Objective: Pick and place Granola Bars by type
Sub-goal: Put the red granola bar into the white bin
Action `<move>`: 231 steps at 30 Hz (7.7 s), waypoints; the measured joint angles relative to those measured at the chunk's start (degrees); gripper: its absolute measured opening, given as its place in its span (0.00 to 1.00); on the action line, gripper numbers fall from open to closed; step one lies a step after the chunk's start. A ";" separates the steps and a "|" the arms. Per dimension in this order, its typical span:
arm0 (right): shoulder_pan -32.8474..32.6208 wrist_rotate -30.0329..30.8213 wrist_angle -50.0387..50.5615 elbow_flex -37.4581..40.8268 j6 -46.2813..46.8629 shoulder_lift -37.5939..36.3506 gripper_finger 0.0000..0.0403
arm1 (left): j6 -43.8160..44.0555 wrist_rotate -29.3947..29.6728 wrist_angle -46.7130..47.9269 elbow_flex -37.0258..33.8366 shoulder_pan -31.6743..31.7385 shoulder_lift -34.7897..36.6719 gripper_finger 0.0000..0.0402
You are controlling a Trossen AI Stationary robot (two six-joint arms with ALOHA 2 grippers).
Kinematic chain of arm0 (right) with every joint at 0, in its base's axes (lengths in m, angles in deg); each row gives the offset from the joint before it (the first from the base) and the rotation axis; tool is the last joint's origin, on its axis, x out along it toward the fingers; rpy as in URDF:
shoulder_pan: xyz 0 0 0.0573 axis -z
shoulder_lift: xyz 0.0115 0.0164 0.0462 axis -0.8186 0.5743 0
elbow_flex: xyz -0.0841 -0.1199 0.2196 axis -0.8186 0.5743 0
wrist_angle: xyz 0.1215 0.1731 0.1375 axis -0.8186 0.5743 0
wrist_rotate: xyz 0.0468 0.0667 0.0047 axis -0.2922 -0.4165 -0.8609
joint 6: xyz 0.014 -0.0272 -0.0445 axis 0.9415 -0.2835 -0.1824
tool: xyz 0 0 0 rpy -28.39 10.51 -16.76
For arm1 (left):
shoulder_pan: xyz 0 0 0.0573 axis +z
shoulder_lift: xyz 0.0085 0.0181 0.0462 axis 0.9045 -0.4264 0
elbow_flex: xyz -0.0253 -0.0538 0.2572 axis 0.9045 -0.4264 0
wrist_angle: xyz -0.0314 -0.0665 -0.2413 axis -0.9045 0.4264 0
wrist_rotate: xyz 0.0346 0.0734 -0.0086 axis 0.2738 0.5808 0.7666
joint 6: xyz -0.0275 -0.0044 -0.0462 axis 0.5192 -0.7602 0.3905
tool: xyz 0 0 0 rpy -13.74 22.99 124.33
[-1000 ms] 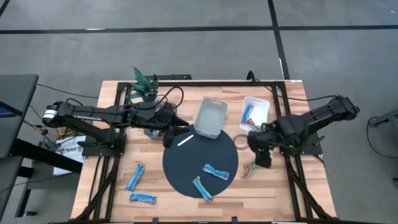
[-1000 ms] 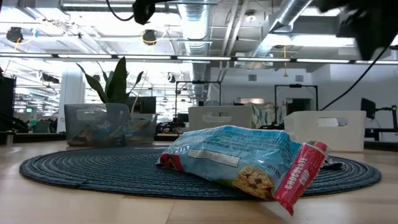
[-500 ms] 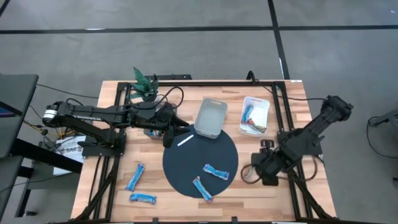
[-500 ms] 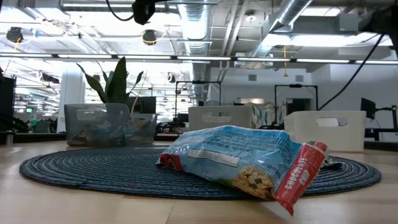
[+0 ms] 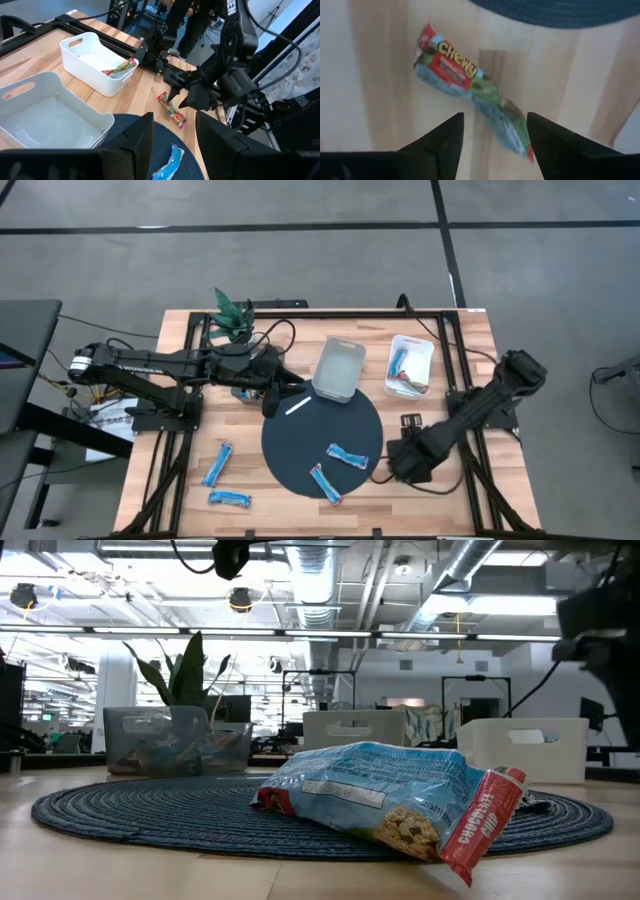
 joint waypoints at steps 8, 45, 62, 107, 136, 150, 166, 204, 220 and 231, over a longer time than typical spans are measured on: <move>3.00 -1.41 -0.99 0.00 -6.67 6.08 0.45 | 0.00 0.00 0.31 0.00 0.00 0.00 0.35; 39.63 17.21 9.66 0.00 28.45 -26.75 0.03 | -0.04 0.15 0.21 0.00 0.00 0.00 0.35; 44.26 17.42 12.91 -0.04 22.97 -24.70 0.34 | -0.04 0.11 1.13 0.02 -0.02 0.00 0.35; 7.55 15.96 -13.34 -0.04 4.86 -50.10 0.42 | -10.29 -17.27 28.50 26.57 -16.45 -41.42 0.35; 6.38 16.11 -12.77 -0.02 3.37 -54.81 0.37 | -24.08 -9.72 32.14 38.38 -19.32 -57.33 0.35; 6.38 16.15 -12.75 -0.02 3.29 -54.78 0.34 | -22.25 -8.47 33.31 38.38 -19.30 -57.33 0.06; 6.38 16.20 -12.75 -0.02 2.38 -54.80 0.33 | -23.80 -9.94 33.11 38.36 -19.28 -57.31 0.02; 6.41 16.16 -12.81 -0.02 1.94 -54.78 0.33 | -20.47 -5.31 42.07 50.52 -15.56 -60.48 0.06; 6.41 16.28 -14.17 -0.02 1.88 -57.00 0.33 | -12.70 5.42 38.05 68.41 -1.36 -60.39 0.05; 6.41 19.12 -20.13 -0.04 -3.90 -59.63 0.33 | 7.11 -3.44 15.69 68.43 9.85 -62.61 0.06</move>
